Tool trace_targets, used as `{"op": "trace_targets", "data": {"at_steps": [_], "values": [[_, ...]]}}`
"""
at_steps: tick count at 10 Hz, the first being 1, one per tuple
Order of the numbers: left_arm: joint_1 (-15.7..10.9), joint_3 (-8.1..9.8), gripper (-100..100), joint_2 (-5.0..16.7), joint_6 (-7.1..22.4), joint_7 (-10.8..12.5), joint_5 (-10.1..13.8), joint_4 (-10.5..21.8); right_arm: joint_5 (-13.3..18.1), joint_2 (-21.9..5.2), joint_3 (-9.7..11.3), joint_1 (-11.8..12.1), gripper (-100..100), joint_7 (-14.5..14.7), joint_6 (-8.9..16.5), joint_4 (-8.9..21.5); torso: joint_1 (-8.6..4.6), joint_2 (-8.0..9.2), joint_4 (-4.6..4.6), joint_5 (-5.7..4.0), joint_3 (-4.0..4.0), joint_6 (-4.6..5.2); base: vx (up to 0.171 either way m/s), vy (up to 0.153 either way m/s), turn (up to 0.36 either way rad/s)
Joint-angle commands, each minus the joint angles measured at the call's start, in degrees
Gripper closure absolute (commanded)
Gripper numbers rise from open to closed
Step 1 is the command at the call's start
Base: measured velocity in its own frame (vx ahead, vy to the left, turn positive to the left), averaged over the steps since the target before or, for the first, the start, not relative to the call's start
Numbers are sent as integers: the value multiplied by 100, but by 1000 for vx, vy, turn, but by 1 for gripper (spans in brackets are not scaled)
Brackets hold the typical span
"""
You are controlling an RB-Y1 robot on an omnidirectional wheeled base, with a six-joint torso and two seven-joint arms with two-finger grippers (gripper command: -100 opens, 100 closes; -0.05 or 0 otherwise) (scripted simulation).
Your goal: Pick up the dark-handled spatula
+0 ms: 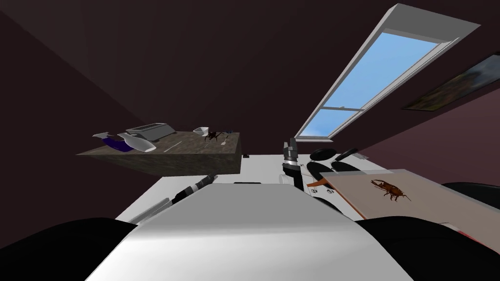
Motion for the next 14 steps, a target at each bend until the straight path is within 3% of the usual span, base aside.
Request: {"op": "trace_targets", "data": {"at_steps": [1,2,4,7,9,10,12,13,14], "values": [[10,-3,-100,211,41,32,-11,-1,0,0,0,0,0,0,0,0,0,0,0,0,0,0,9,-37,8],[37,-34,-100,413,170,201,-96,177,0,0,0,0,0,0,0,0,15,2,0,3,1,0,24,-47,-51],[37,-34,-100,648,170,201,-96,177,0,0,0,0,0,0,0,0,14,-3,-1,3,-2,0,19,-41,-7],[86,-108,-100,1257,428,527,-262,505,0,0,0,0,0,0,0,0,11,-7,-2,2,-4,0,41,-67,-43],[86,-108,-100,1531,428,527,-262,505,0,0,0,1,0,0,0,0,6,-14,-3,1,-8,0,40,-45,-5],[110,-152,-100,1748,551,683,-342,649,0,-1,-1,0,0,0,0,0,20,-7,-2,4,-4,0,50,-24,-75],[110,-152,-100,1967,551,683,-342,649,0,-1,-1,1,0,0,0,0,19,-15,-3,4,-9,0,46,-33,-9],[133,-202,-100,2184,670,832,-419,777,0,-1,-1,0,0,0,0,0,20,-9,-2,5,-5,-1,57,-63,-65],[133,-202,-100,2350,670,832,-419,777,0,0,0,0,0,0,0,0,10,-15,-3,3,-9,2,64,-41,-31]]}}
